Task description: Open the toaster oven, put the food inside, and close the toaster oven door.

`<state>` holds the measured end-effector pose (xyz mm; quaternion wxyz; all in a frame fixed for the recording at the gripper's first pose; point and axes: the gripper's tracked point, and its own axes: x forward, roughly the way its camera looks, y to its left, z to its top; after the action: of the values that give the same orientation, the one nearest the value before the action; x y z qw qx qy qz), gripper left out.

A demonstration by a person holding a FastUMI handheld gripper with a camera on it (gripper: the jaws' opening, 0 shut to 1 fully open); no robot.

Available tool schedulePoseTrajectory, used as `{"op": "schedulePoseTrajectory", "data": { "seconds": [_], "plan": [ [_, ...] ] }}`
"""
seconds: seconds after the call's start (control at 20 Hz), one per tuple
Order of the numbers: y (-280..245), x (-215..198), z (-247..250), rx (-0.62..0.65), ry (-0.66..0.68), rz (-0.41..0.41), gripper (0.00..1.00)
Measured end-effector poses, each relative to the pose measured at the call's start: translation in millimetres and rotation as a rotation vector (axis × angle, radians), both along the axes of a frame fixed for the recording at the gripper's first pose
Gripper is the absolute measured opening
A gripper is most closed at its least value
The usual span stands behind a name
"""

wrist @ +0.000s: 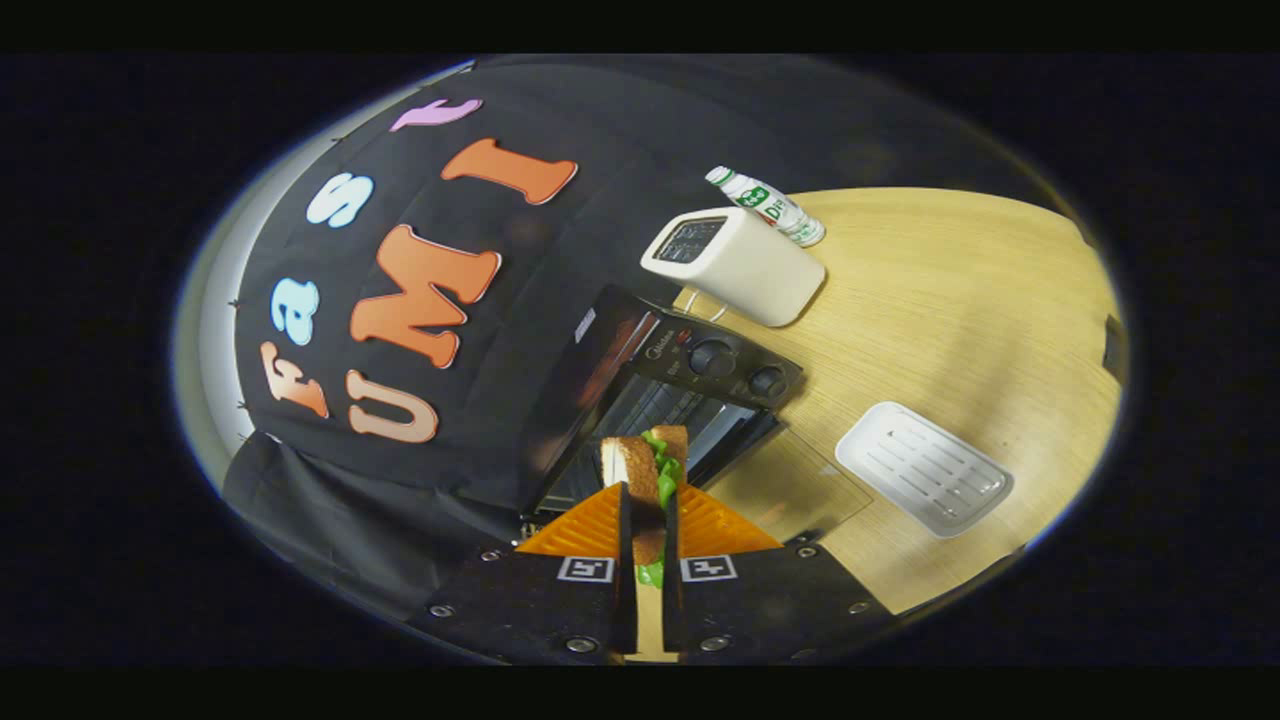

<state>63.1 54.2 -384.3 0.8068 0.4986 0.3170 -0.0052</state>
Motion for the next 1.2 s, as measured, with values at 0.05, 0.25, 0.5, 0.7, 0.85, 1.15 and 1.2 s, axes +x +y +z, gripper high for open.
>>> {"op": "schedulePoseTrajectory", "data": {
  "seconds": [0.05,0.25,0.5,0.7,0.85,1.15,1.2],
  "plan": [
    [5.9,5.4,-4.8,0.016,-0.004,-0.033,0.1],
    [40.9,26.5,-27.7,0.085,-0.011,-0.13,0.1],
    [74.2,64.3,-45.2,0.153,-0.031,-0.228,0.1],
    [79.1,95.7,-57.6,0.171,-0.051,-0.332,0.1],
    [84.9,111.7,-73.5,0.167,-0.034,-0.367,0.25],
    [95.6,119.1,-85.3,0.16,-0.015,-0.353,0.54],
    [99.4,120.2,-88.8,0.162,-0.007,-0.347,0.59]
  ]
}}
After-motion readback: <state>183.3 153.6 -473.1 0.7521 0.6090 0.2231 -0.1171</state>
